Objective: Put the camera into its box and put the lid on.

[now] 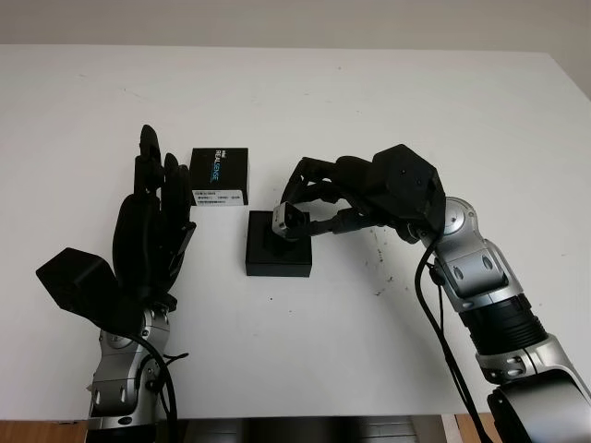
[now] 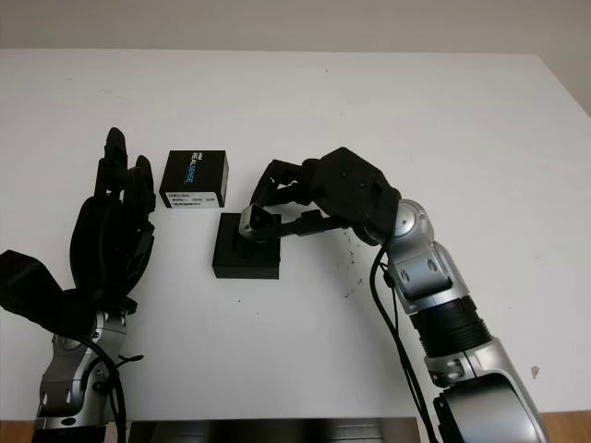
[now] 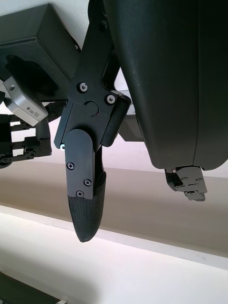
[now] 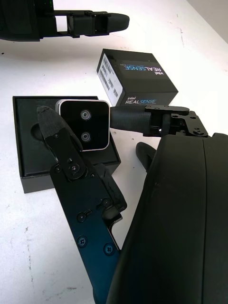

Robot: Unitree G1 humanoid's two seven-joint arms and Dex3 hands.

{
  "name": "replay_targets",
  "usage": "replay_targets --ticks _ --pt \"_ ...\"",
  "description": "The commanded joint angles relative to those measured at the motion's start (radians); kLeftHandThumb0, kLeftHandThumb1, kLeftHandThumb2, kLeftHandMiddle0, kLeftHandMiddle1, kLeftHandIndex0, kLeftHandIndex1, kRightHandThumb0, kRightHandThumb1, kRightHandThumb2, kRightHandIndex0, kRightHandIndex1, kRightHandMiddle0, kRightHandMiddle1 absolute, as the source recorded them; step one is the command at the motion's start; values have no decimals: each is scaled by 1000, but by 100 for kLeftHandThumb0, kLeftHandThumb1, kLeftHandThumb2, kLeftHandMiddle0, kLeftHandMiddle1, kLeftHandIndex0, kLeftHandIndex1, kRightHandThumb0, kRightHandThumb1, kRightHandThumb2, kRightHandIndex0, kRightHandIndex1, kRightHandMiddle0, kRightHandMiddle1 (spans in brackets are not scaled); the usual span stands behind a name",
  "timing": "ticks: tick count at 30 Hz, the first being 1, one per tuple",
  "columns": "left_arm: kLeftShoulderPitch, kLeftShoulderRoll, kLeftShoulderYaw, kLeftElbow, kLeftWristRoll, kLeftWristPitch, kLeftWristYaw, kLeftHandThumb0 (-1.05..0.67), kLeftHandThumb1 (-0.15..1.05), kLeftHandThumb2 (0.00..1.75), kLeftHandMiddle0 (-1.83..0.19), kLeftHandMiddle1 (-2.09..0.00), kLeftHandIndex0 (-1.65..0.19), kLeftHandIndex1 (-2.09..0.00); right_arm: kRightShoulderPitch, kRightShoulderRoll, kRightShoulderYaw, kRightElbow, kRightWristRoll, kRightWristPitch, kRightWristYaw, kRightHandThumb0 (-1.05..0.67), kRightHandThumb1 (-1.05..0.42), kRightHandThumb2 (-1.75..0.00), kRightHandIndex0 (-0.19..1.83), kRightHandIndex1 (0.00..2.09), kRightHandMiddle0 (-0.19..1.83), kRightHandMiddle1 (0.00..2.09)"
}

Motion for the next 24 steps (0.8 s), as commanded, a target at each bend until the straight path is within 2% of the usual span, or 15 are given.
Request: replay_targets --ticks 1,24 --pt "9 1 1 -20 1 -7 -1 -75 105 42 19 0 19 0 -8 -6 0 6 1 -4 6 -47 -99 -5 21 48 33 198" --pt "13 -2 -2 -23 4 -7 2 -74 105 43 19 0 19 0 14 -11 11 -26 9 1 62 -43 -97 -5 22 46 32 186"
